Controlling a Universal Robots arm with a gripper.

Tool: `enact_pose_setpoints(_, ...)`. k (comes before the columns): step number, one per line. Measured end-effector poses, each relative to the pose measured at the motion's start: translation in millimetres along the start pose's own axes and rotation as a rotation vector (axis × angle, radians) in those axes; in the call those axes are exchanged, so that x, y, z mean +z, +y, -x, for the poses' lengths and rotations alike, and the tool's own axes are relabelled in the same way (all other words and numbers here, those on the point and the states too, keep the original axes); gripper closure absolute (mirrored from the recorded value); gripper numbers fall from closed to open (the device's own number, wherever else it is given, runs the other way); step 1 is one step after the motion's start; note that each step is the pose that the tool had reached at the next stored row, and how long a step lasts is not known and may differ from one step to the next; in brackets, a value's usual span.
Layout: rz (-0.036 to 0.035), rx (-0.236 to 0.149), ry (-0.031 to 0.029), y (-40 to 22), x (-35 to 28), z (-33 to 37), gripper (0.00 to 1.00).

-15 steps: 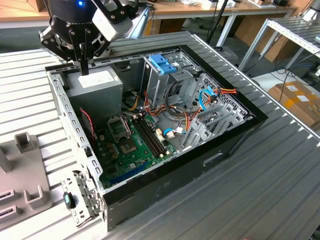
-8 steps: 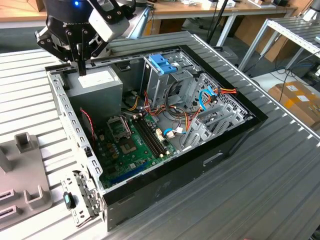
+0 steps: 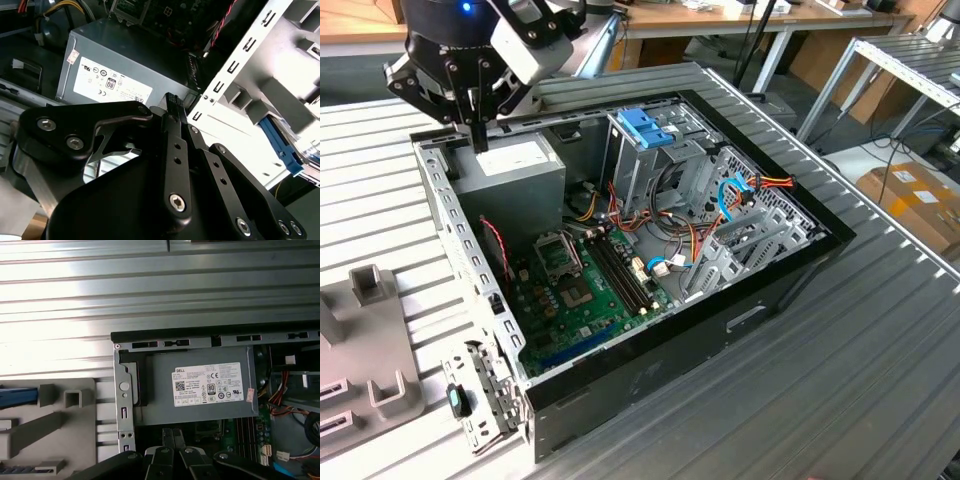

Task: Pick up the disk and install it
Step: 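Reach for the disk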

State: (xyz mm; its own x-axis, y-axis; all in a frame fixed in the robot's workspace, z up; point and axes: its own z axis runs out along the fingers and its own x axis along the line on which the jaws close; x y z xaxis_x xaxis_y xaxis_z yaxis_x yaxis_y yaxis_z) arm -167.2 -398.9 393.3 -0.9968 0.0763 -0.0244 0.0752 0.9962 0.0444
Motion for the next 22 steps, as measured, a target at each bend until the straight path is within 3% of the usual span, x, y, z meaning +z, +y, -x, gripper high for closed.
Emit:
enact_pose_setpoints(12,0.0000,0.000,0.0000,-0.7,-0.3,-9.1,0.89)
enact_pose_setpoints(22,0.0000,0.000,0.0000,-0.8,-0.3,-10.6,0.89)
